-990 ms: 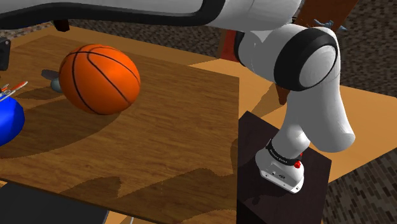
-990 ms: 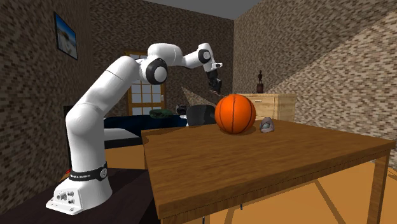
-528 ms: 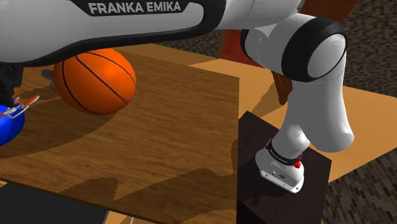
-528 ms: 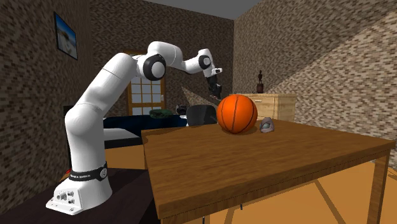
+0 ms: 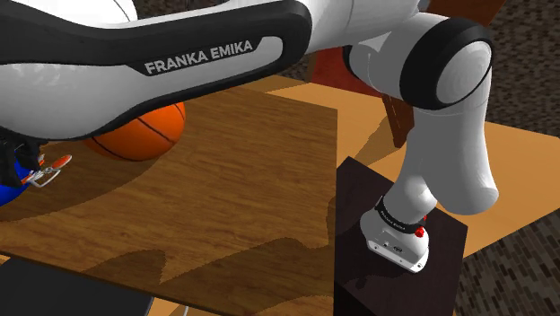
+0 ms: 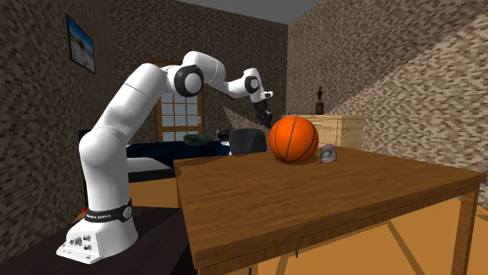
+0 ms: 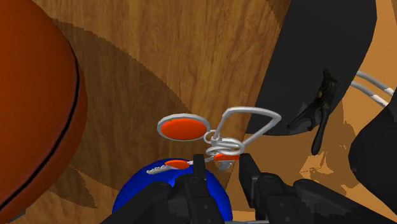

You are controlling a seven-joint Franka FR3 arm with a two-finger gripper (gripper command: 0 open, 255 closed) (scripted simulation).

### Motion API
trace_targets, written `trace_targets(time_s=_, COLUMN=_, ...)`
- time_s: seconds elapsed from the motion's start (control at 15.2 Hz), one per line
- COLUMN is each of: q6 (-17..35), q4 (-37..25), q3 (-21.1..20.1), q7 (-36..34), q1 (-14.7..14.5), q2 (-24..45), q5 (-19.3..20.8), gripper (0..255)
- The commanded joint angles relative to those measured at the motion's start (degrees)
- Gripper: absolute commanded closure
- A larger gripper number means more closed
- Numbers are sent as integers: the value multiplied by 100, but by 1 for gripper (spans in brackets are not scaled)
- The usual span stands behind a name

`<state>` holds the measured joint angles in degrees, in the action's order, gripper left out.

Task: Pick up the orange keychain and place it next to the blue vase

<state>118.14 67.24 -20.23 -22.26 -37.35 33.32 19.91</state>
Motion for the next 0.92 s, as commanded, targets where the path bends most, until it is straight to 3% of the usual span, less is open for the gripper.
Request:
trace_targets(time_s=0.0, q6=150, q4=147, q3=8, q7=-32, q1=16, q2=4, q5=16, gripper=255)
trace_targets(time_s=0.86, q6=1056, q4=967, q3=92, q7=-255, q1=77, q2=114, q5=168, gripper=255)
